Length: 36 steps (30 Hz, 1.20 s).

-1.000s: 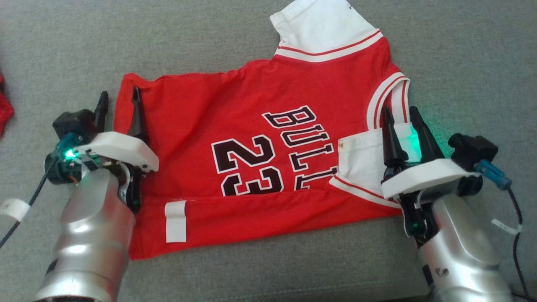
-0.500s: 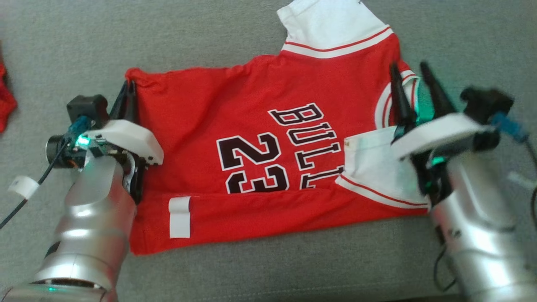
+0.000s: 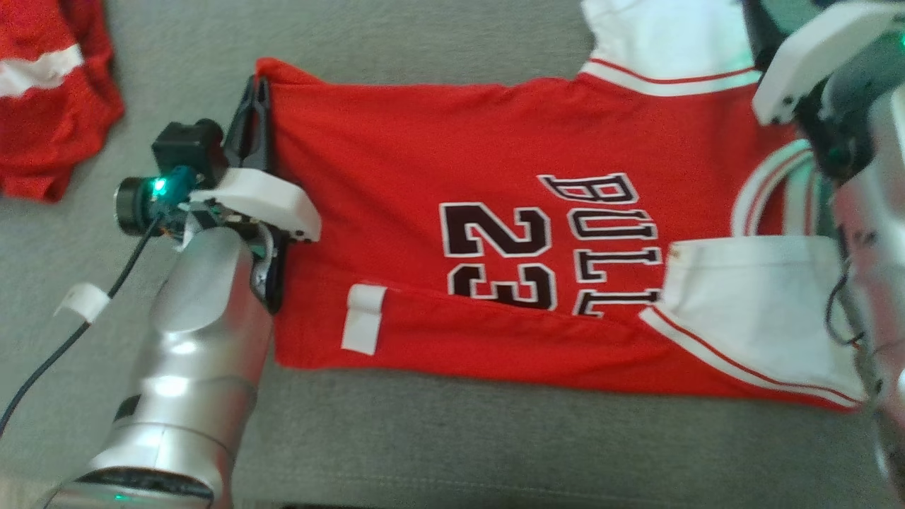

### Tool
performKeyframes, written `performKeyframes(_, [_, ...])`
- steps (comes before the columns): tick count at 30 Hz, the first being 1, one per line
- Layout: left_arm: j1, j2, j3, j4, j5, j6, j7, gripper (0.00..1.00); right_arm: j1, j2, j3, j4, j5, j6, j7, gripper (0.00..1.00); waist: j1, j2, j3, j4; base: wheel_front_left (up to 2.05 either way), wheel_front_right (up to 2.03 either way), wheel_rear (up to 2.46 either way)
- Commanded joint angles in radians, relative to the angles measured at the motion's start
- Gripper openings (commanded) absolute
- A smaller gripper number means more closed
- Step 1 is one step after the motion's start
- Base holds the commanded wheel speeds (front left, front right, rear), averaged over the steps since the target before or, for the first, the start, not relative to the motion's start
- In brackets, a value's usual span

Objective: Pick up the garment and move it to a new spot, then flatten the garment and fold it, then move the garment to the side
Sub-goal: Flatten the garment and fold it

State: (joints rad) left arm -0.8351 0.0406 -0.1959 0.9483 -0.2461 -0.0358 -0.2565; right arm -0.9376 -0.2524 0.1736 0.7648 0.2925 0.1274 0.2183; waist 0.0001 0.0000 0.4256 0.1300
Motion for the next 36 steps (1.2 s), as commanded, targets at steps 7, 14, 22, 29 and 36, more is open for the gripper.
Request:
performKeyframes(7, [-0.019, 0.011, -0.055, -0.073, -0.044, -0.022, -0.005, 0.0, -0.156, -0.049, 0.042, 0.099, -0.058, 0.003, 0.116, 1.0, -0.0001, 0.0, 0.071, 0.133, 0.0, 0.0, 0.0])
performKeyframes(14, [-0.013, 0.01, -0.208, -0.122, -0.186, 0.01, -0.005, 0.0, -0.207, -0.071, 0.019, 0.206, -0.121, 0.003, 0.138, 1.0, -0.0001, 0.0, 0.091, 0.185, 0.0, 0.0, 0.0])
performKeyframes(22, [-0.019, 0.01, -0.266, -0.135, -0.246, 0.052, -0.005, 0.0, -0.232, -0.052, 0.01, 0.257, -0.161, 0.003, 0.116, 0.0, -0.0001, 0.0, 0.102, 0.185, 0.0, 0.0, 0.0])
performKeyframes(29, [-0.031, 0.01, -0.221, -0.178, -0.228, 0.08, -0.005, 0.0, -0.262, -0.043, -0.06, 0.237, -0.213, 0.003, -0.089, 0.0, -0.0001, 0.0, 0.096, 0.167, 0.0, 0.0, 0.0])
performKeyframes(36, [-0.013, 0.018, -0.102, -0.234, -0.17, 0.098, -0.005, 0.0, -0.288, 0.022, -0.15, 0.256, -0.225, 0.003, -0.291, 0.0, -0.0001, 0.0, 0.058, 0.102, 0.0, 0.0, 0.0])
